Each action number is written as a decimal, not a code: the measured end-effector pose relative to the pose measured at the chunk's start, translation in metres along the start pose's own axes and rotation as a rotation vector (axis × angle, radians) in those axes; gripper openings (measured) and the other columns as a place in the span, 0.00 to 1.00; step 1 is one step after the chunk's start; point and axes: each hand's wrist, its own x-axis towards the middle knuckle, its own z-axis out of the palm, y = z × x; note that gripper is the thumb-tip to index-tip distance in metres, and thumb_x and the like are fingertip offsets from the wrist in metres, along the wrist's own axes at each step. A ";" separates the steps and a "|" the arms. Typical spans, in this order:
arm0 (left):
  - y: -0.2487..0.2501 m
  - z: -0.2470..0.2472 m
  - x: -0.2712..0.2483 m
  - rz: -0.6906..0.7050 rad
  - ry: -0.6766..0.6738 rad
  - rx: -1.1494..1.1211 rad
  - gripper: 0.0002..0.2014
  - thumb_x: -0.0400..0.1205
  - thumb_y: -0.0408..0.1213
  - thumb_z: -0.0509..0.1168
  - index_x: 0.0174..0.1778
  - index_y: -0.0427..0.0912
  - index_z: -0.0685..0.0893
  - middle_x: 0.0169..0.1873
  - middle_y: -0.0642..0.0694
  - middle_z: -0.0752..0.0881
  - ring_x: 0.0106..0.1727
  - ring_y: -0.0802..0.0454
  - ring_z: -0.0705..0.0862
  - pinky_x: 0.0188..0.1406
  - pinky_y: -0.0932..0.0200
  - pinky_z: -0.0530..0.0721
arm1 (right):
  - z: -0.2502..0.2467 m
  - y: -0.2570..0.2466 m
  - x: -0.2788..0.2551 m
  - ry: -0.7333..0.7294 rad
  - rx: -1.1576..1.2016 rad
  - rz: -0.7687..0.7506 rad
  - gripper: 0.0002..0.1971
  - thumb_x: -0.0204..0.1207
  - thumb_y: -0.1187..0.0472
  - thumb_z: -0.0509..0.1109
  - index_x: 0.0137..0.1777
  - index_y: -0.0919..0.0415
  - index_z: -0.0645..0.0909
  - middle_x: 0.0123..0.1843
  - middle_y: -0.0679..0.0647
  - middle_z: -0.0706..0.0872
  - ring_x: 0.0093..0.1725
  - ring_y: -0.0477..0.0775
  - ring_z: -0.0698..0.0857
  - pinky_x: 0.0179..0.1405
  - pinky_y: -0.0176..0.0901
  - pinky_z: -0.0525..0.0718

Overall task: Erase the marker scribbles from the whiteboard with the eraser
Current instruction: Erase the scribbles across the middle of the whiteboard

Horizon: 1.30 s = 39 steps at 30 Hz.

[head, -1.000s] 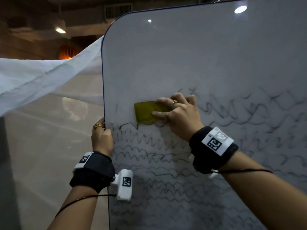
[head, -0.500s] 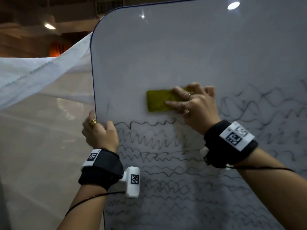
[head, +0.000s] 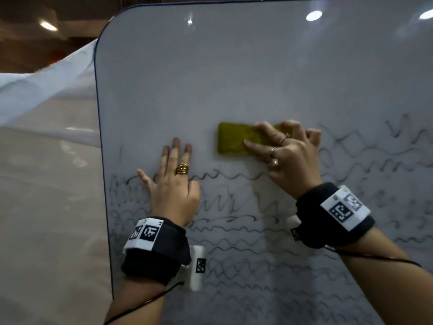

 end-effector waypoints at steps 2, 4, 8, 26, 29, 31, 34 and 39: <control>0.005 0.001 0.000 -0.027 -0.004 -0.021 0.39 0.71 0.43 0.47 0.82 0.60 0.48 0.82 0.61 0.40 0.81 0.62 0.38 0.70 0.30 0.27 | -0.002 0.010 0.020 0.033 0.018 0.073 0.20 0.69 0.57 0.65 0.57 0.35 0.84 0.69 0.43 0.81 0.61 0.58 0.71 0.48 0.49 0.58; 0.009 0.002 -0.001 -0.050 0.001 -0.043 0.39 0.70 0.43 0.46 0.81 0.60 0.48 0.82 0.61 0.40 0.81 0.63 0.37 0.70 0.29 0.27 | 0.004 0.005 0.037 0.069 0.044 0.135 0.22 0.67 0.59 0.68 0.57 0.34 0.84 0.69 0.43 0.81 0.61 0.58 0.70 0.48 0.49 0.57; 0.010 0.004 -0.001 -0.070 0.022 -0.069 0.39 0.70 0.42 0.47 0.81 0.61 0.49 0.81 0.63 0.40 0.81 0.65 0.38 0.70 0.29 0.27 | 0.020 -0.022 0.035 0.056 0.066 0.098 0.24 0.61 0.59 0.69 0.57 0.35 0.85 0.68 0.47 0.82 0.60 0.57 0.67 0.45 0.48 0.57; 0.023 0.000 0.000 -0.126 0.004 -0.076 0.37 0.75 0.32 0.59 0.81 0.52 0.57 0.82 0.57 0.41 0.82 0.59 0.39 0.69 0.25 0.30 | 0.013 -0.006 -0.028 0.064 0.022 0.084 0.25 0.64 0.60 0.74 0.58 0.34 0.84 0.70 0.43 0.80 0.61 0.59 0.71 0.48 0.49 0.60; 0.030 -0.002 -0.002 -0.134 0.012 -0.033 0.38 0.75 0.34 0.59 0.82 0.53 0.54 0.82 0.57 0.38 0.82 0.58 0.38 0.68 0.23 0.30 | -0.002 0.022 -0.042 0.077 -0.009 0.124 0.19 0.69 0.52 0.75 0.59 0.34 0.83 0.69 0.41 0.80 0.57 0.56 0.74 0.50 0.50 0.63; 0.041 -0.001 -0.008 -0.063 0.026 -0.003 0.39 0.75 0.36 0.57 0.82 0.55 0.49 0.81 0.58 0.34 0.82 0.57 0.35 0.66 0.23 0.29 | -0.009 0.040 -0.037 0.142 -0.019 0.251 0.16 0.71 0.45 0.72 0.60 0.35 0.83 0.69 0.41 0.80 0.52 0.54 0.73 0.49 0.49 0.63; 0.067 0.005 -0.016 0.052 -0.032 0.009 0.41 0.70 0.41 0.50 0.82 0.56 0.45 0.79 0.61 0.33 0.81 0.59 0.35 0.65 0.24 0.26 | -0.003 0.044 -0.025 0.254 0.009 0.382 0.18 0.67 0.45 0.72 0.59 0.39 0.84 0.67 0.45 0.82 0.48 0.53 0.69 0.46 0.46 0.64; 0.092 0.030 -0.020 0.036 -0.085 0.016 0.43 0.68 0.43 0.47 0.81 0.57 0.41 0.79 0.62 0.32 0.81 0.59 0.35 0.66 0.21 0.29 | 0.008 0.020 -0.040 0.229 0.074 0.348 0.18 0.66 0.45 0.73 0.58 0.38 0.85 0.67 0.45 0.83 0.48 0.51 0.71 0.47 0.43 0.63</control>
